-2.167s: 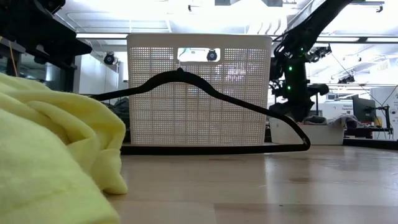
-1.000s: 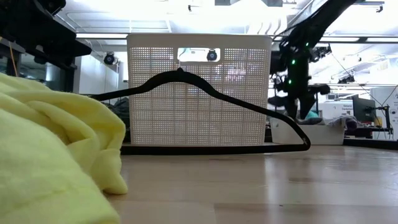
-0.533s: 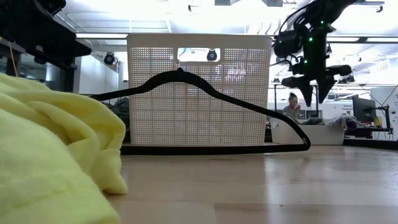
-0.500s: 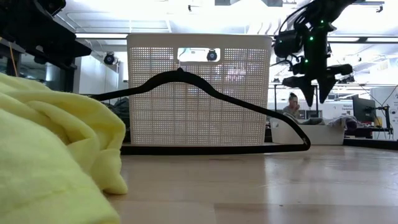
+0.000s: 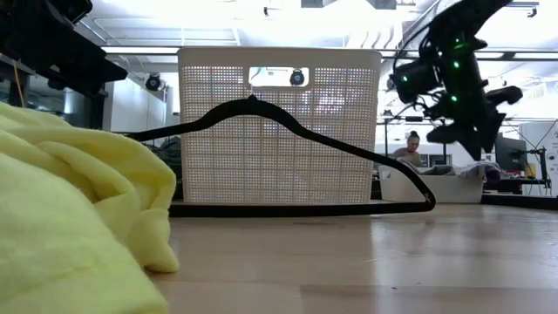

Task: Pick & Place Cloths
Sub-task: Put the gray pink sock into the small white bin

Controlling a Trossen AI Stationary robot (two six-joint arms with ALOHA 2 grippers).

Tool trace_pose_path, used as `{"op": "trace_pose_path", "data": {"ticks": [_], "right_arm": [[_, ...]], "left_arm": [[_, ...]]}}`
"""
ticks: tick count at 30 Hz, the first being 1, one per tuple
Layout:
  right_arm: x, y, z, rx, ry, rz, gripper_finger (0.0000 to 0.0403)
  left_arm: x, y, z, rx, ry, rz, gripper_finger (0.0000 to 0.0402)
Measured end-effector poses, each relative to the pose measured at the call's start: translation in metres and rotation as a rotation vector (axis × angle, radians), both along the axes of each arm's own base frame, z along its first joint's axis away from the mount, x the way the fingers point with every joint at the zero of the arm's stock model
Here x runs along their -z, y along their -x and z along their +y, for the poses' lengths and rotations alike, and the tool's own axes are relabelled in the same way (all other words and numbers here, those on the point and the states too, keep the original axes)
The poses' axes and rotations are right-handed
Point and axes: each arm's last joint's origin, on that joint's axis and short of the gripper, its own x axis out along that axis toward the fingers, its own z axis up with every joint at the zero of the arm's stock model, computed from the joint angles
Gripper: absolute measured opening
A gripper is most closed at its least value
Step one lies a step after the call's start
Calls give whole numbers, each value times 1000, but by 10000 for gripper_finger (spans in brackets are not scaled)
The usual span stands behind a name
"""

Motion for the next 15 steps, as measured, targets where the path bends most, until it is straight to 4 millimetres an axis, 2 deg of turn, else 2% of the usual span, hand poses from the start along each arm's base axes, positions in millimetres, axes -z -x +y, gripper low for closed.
{"op": "trace_pose_path", "data": {"ticks": [4, 15], "right_arm": [[6, 4, 1, -7, 58, 67, 132], [17, 4, -2, -11, 111, 40, 132]], "left_arm": [[0, 0, 0, 0, 0, 0, 200], [0, 0, 0, 1, -3, 0, 200]]}}
